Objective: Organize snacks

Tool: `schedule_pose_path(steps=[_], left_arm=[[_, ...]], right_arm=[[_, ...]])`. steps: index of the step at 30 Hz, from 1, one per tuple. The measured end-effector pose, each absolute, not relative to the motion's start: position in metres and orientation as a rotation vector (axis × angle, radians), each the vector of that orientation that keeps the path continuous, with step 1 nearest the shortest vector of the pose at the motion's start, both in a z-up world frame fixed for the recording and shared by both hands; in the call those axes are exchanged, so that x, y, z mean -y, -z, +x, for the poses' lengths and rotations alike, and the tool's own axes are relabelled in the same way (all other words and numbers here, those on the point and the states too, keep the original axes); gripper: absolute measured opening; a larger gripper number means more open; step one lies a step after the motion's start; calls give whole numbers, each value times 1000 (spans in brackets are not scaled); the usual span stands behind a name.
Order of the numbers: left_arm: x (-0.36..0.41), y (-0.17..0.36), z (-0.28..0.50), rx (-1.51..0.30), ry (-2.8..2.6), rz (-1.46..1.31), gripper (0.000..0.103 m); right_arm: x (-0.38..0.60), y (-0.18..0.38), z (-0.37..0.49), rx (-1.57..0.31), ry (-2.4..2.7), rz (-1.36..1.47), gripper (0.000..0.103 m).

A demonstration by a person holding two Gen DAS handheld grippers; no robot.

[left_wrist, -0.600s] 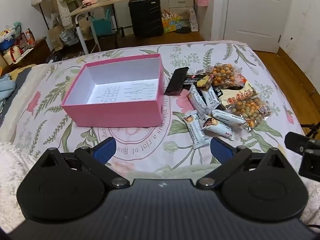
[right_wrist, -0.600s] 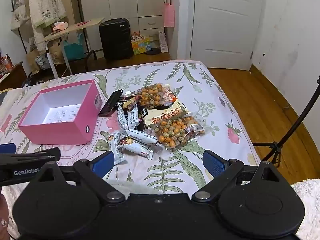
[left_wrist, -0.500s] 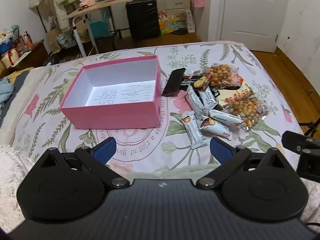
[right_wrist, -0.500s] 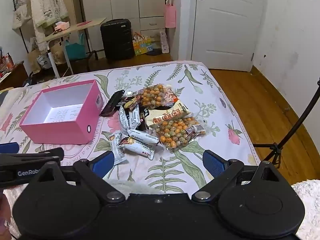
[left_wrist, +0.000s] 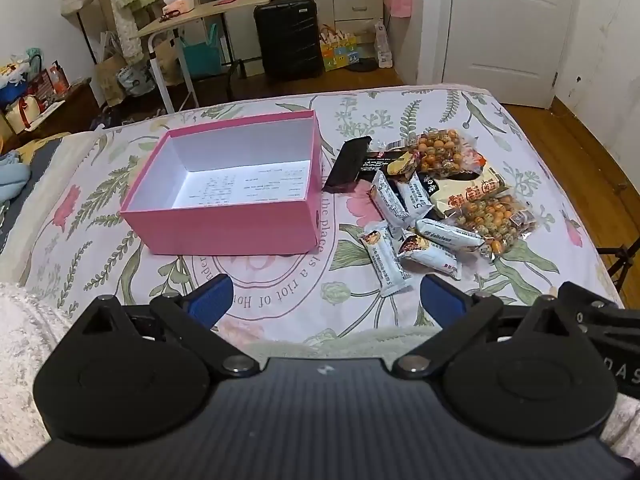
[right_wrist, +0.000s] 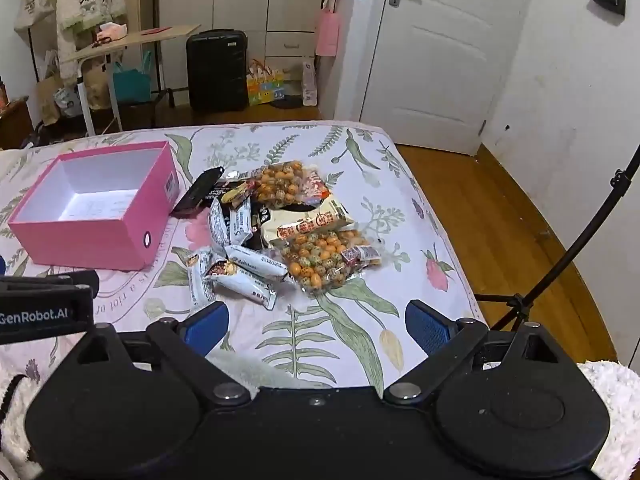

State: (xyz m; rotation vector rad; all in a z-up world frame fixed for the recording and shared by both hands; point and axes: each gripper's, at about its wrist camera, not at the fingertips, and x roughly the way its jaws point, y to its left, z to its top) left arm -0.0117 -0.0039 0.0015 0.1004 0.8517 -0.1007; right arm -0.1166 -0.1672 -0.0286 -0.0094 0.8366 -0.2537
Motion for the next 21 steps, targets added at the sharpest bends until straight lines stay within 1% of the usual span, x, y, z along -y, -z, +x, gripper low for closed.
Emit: schedule_pose_path(steps=[10,21], left_arm=[[6,9,-14,-868,119,121,102],[7,5,-22,-843,132,114,102]], right_arm=[[166,27,-120,-823,250,-10,97],[166,27,-122,-817,243,4,97]])
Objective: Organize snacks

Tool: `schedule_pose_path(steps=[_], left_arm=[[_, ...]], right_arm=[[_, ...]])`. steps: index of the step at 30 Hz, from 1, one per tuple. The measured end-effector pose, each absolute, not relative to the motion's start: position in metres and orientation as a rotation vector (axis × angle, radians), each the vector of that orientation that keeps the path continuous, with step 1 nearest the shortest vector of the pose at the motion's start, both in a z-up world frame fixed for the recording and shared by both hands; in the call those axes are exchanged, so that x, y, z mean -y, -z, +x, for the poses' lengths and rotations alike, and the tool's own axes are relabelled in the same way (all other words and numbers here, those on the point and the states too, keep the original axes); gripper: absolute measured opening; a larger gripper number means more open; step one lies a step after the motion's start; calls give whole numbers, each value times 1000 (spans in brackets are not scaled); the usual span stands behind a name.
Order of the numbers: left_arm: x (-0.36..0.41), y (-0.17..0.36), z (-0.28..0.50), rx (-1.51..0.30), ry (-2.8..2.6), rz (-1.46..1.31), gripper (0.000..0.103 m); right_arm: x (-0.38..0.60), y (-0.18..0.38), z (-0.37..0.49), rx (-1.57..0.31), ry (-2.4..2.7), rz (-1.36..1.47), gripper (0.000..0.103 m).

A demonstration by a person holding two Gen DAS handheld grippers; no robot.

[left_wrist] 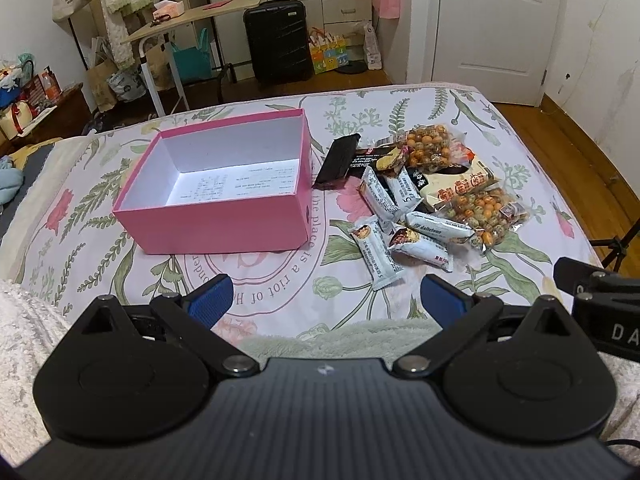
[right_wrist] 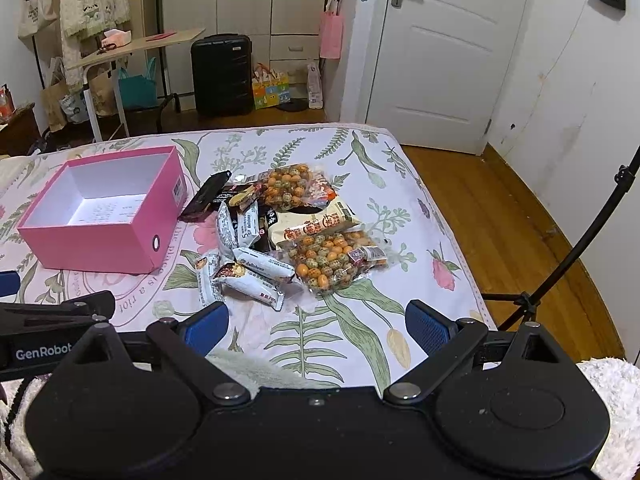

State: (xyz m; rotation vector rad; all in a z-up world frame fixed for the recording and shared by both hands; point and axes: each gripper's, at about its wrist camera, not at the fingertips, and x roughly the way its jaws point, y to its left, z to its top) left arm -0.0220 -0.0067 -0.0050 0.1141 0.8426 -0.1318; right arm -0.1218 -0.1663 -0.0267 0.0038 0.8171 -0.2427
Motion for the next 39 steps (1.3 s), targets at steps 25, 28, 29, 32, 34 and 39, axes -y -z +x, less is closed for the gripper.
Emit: schedule_pose_path(steps=[25,28,29,32,34,39], left_arm=[[0,5,-20,-859,119,101,102],[-2,6,-20,-853,123,105,102],[-2,7,-20,-852,123,105,102],[-2,8,-19,-848,123,105,102],[-2,8,-19,-844,125,105,102],[0,6,-19,-835,133,105,102]], right_arm=[[168,26,-123,-775,217,55,97],[168,25,-124,-761,208,59,97],[168,24,-125,-757,206,59,97],[168,24,-126,-749,201,60,97],[168,25,-126,-747,201,61,97],[172,26,-127,-736,216,75,97]])
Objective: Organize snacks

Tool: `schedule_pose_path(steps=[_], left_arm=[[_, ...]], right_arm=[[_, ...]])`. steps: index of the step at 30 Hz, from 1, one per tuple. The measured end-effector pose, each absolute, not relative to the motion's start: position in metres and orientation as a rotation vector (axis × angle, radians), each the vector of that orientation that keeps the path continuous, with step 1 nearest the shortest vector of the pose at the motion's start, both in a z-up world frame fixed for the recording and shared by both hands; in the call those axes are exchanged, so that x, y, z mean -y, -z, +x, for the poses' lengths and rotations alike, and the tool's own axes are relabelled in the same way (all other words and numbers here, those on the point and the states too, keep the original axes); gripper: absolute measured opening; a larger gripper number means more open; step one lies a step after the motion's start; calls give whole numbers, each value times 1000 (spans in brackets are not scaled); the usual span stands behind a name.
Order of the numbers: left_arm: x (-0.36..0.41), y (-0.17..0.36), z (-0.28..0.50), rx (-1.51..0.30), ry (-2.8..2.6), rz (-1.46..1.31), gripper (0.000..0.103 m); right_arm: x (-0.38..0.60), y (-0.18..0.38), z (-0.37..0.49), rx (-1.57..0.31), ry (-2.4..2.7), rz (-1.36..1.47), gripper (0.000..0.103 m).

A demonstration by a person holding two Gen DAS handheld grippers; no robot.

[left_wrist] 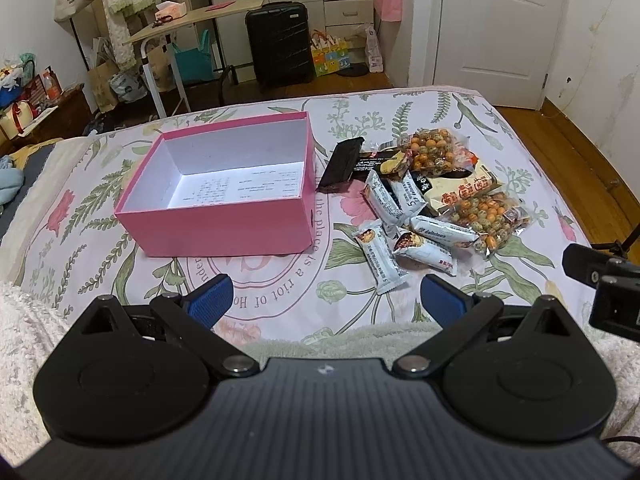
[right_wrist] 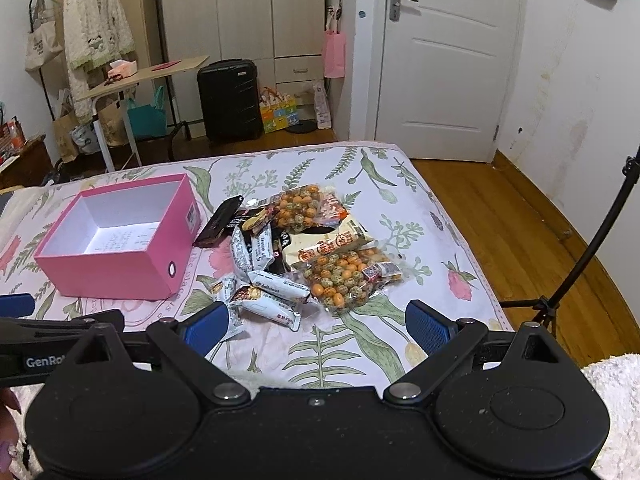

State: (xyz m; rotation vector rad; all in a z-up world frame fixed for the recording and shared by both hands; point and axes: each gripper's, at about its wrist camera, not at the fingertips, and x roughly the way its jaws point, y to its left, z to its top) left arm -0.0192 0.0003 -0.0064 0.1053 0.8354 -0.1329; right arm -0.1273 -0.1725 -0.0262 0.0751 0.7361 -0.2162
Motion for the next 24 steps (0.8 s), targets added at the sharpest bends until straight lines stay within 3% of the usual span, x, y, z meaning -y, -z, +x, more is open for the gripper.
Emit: schedule_pose_path(steps=[14,24], left_arm=[[0,9,-16,-863,182,86,102],[-16,-13,22,-753,195,99,102]], right_arm=[[175,29,-122,-721,182,74,97],[197,0,-95,-519,-43,52,97]])
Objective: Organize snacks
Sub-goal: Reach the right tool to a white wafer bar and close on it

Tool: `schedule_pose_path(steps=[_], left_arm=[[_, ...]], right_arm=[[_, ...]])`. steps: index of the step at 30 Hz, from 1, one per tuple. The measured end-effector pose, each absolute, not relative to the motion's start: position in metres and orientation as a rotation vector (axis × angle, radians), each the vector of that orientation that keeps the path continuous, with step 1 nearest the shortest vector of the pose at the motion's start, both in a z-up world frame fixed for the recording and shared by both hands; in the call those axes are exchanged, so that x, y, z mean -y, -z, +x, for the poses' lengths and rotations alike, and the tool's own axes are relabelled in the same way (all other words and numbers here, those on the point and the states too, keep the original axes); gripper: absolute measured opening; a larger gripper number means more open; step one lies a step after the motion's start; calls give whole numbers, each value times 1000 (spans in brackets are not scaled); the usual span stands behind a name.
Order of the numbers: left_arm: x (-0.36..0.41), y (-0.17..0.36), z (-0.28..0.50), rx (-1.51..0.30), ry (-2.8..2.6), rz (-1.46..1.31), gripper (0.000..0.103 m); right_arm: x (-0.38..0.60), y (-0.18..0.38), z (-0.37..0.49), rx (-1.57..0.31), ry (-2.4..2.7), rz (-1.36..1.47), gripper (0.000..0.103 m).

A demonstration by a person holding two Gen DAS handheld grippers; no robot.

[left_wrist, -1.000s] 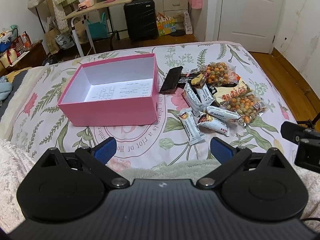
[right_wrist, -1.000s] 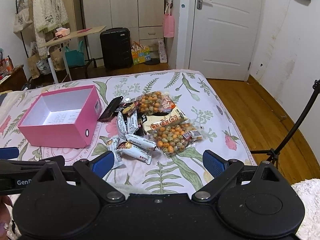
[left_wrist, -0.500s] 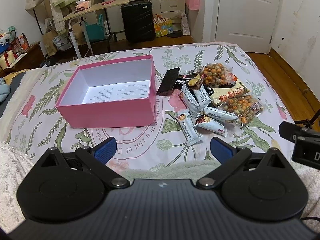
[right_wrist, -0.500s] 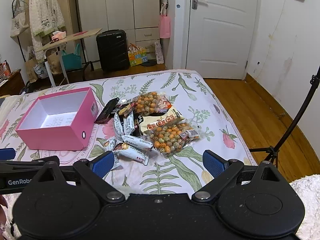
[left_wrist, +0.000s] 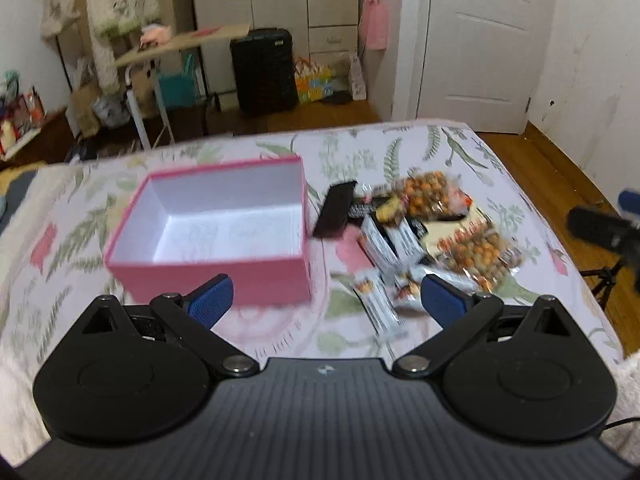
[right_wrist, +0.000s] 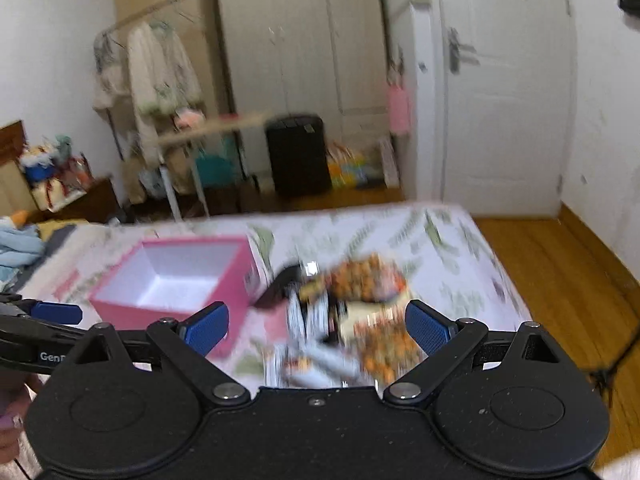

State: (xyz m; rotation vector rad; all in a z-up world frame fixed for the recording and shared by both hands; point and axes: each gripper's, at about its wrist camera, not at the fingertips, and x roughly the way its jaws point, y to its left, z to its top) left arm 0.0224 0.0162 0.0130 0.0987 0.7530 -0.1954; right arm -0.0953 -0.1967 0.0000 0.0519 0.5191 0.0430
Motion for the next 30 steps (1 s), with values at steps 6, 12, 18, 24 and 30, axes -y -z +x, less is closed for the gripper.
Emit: schedule_pose_path(steps=[6,12,18,24,30], left_arm=[[-13,-7,79,-763,178,71,100],[-7,41,116,-885,193,-68,92],[8,100,123,-970,230,-79,80],[19,144,127,-960,271,-50,78],[31,169,136,-965,312,-81,76]], right_arm=[[209,9,-50,-507,-215,-64,77],[183,63,-25,-624,-435,-271,63],[170,123,-6,-838,-559,-313,48],[158,168,16,-920,-539,-418,48],[163,201,31,-899,-429,-486,48]])
